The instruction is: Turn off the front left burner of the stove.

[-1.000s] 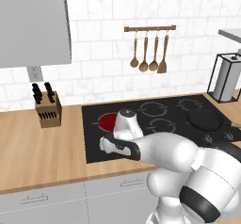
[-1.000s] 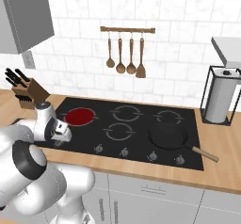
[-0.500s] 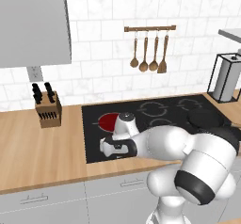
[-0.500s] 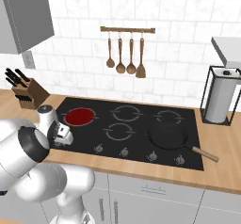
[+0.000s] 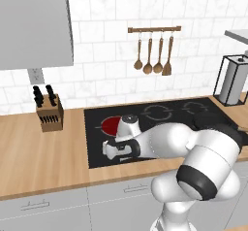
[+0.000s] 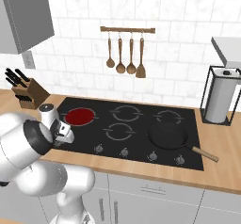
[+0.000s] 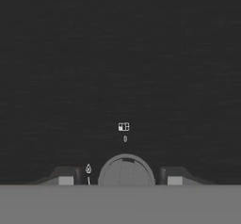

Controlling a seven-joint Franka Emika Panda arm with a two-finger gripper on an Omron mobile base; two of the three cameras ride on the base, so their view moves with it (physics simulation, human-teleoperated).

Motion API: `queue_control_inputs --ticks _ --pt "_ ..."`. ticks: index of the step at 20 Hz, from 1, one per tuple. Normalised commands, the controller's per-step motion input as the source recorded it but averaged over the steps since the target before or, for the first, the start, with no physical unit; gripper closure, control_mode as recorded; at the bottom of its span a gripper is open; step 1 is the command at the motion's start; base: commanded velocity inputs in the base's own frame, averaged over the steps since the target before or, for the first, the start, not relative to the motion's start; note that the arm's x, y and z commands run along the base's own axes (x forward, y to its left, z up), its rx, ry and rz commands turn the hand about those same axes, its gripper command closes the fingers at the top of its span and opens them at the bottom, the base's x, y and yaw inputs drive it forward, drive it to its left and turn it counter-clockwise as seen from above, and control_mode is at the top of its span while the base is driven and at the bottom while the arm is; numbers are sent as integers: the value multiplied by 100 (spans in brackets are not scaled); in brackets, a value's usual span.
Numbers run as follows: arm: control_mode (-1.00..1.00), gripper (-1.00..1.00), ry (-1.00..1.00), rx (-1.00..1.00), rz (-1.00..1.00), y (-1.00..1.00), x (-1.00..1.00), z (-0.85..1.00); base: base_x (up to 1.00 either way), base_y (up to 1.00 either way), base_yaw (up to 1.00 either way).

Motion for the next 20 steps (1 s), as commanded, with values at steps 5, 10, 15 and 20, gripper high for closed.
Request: queue_control_inputs --ticks 5,10,15,20 --pt "-100 100 0 0 0 0 0 0 0 0 0" --pt "-100 100 1 0 -13 0 -2 0 0 0 0" --pt "-100 100 6 0 -37 -4 -17 -1 0 0 0" --pt "-100 100 8 0 -49 0 -18 -3 0 0 0"
